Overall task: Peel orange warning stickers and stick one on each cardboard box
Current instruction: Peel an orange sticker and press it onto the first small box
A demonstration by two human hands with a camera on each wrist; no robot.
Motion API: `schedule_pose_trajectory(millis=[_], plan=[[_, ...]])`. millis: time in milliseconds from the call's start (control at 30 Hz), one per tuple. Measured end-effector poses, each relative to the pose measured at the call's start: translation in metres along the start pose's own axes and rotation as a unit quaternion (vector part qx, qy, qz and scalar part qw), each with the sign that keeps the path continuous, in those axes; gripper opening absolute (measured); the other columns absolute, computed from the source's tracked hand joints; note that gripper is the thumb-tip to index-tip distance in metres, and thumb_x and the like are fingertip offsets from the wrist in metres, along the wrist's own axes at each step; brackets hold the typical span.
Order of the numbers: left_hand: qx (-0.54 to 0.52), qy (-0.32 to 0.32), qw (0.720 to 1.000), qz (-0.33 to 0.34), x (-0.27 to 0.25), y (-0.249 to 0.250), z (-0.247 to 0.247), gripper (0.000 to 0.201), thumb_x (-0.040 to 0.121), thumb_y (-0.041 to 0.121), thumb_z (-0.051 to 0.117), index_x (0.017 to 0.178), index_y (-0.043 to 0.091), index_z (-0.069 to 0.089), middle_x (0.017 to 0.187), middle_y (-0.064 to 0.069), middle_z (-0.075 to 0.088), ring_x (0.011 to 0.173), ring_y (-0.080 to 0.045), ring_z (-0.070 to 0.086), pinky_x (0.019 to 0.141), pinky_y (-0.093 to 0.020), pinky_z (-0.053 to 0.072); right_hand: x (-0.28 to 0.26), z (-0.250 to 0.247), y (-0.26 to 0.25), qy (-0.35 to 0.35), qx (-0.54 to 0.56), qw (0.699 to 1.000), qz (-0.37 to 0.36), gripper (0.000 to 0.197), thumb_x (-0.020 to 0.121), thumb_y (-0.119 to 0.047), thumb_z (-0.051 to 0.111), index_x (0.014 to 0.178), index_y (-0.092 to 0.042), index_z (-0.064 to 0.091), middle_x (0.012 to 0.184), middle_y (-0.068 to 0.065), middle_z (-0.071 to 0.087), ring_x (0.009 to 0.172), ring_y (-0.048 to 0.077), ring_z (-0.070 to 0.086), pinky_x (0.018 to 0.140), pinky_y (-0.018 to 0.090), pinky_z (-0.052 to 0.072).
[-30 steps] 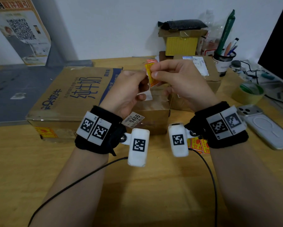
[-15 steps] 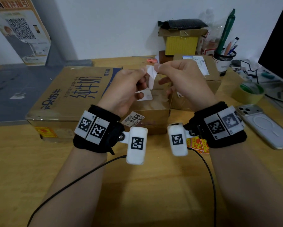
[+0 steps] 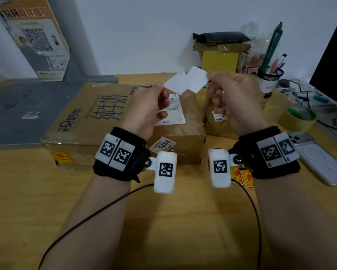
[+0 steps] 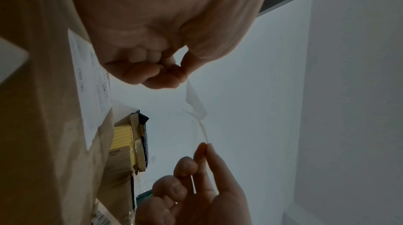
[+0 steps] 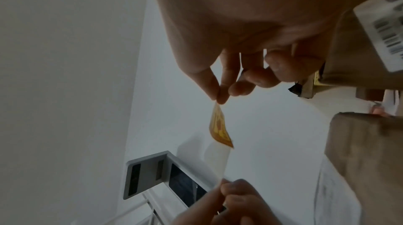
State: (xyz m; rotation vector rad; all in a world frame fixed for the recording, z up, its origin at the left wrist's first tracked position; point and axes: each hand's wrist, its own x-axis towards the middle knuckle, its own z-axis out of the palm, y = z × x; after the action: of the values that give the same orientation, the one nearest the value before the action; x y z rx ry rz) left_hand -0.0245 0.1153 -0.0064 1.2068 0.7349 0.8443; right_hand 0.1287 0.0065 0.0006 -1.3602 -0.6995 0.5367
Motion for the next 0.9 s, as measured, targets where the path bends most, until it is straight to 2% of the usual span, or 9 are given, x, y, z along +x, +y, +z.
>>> schedule_pose_trajectory(millis=[200,367,500,567,633,700,767,833,900], plan=[[-0.031,0.003,0.999,-0.01,0.004,0.012,-0.001,0.025,0.105,0.019,0.045,0.083,0.016,0.055,0.075,0.002,0.064,0.061,-0.011,0.056,0.048,-0.023,0.037,0.0,0.0,-0.001,0.021,0.025,0.999,0.021,0.023,0.094,-0.027,0.069,0.074,-0.02,0.064,0.068,0.001,0.058,0.05,0.013,0.045,0.043,0.023,0.029],[-0.01,0.002,1.0,-0.015,0.021,0.033,0.008,0.019,0.104,0.02,0.046,0.087,0.015,0.051,0.073,0.004,0.072,0.06,-0.012,0.064,0.05,-0.021,0.044,0.009,-0.005,-0.01,0.036,0.027,0.999,0.027,0.015,0.094,-0.026,0.068,0.081,-0.018,0.068,0.067,-0.002,0.059,0.05,0.014,0.046,0.044,0.023,0.03],[0.023,-0.002,0.999,-0.044,0.045,0.039,0.023,0.006,0.104,0.014,0.042,0.102,0.011,0.046,0.094,-0.009,0.073,0.064,-0.018,0.062,0.051,-0.023,0.045,0.024,-0.01,-0.017,0.071,-0.018,0.997,0.035,0.014,0.091,-0.03,0.069,0.094,-0.016,0.07,0.066,-0.004,0.061,0.05,0.013,0.049,0.043,0.022,0.033],[0.028,0.006,0.998,-0.061,0.056,0.042,0.032,0.007,0.104,0.007,0.038,0.1,0.008,0.044,0.091,-0.014,0.07,0.061,-0.022,0.058,0.048,-0.023,0.044,0.03,-0.011,-0.019,0.078,-0.038,0.995,0.04,0.014,0.089,-0.032,0.07,0.092,-0.018,0.071,0.067,-0.005,0.063,0.052,0.013,0.051,0.043,0.022,0.034],[0.01,0.019,0.997,-0.078,0.066,0.042,0.036,0.013,0.104,-0.001,0.033,0.1,0.001,0.045,0.089,-0.019,0.066,0.062,-0.026,0.059,0.046,-0.027,0.051,0.032,-0.01,-0.017,0.076,-0.045,0.995,0.045,0.014,0.089,-0.032,0.07,0.09,-0.018,0.07,0.067,-0.004,0.062,0.052,0.014,0.05,0.043,0.022,0.034],[0.014,0.008,0.996,-0.092,0.071,0.039,0.038,0.024,0.105,-0.004,0.027,0.113,-0.008,0.049,0.109,-0.027,0.065,0.085,-0.036,0.068,0.067,-0.032,0.059,0.031,-0.009,-0.014,0.073,-0.038,0.995,0.051,0.014,0.091,-0.029,0.068,0.09,-0.016,0.069,0.066,-0.003,0.06,0.05,0.014,0.047,0.042,0.022,0.032],[0.008,0.0,0.993,-0.115,0.074,0.035,0.037,0.035,0.106,-0.002,0.025,0.136,-0.013,0.041,0.135,-0.03,0.056,0.114,-0.041,0.063,0.086,-0.037,0.057,0.029,-0.011,-0.01,0.071,-0.038,0.995,0.056,0.014,0.092,-0.028,0.068,0.091,-0.014,0.069,0.065,-0.003,0.06,0.05,0.014,0.045,0.042,0.022,0.031],[0.004,0.001,0.991,-0.136,0.071,0.033,0.035,0.038,0.105,-0.003,0.028,0.14,-0.012,0.039,0.14,-0.031,0.052,0.115,-0.043,0.061,0.086,-0.04,0.056,0.025,-0.013,-0.007,0.067,-0.041,0.995,0.059,0.014,0.093,-0.026,0.066,0.09,-0.013,0.07,0.064,-0.003,0.06,0.05,0.014,0.044,0.042,0.023,0.03],[0.009,-0.006,0.991,-0.132,0.067,0.032,0.033,0.034,0.102,-0.004,0.036,0.135,-0.011,0.044,0.136,-0.028,0.056,0.112,-0.042,0.064,0.085,-0.041,0.06,0.021,-0.013,-0.007,0.067,-0.046,0.995,0.062,0.013,0.094,-0.026,0.065,0.09,-0.015,0.071,0.065,-0.003,0.06,0.049,0.013,0.043,0.043,0.023,0.03]])
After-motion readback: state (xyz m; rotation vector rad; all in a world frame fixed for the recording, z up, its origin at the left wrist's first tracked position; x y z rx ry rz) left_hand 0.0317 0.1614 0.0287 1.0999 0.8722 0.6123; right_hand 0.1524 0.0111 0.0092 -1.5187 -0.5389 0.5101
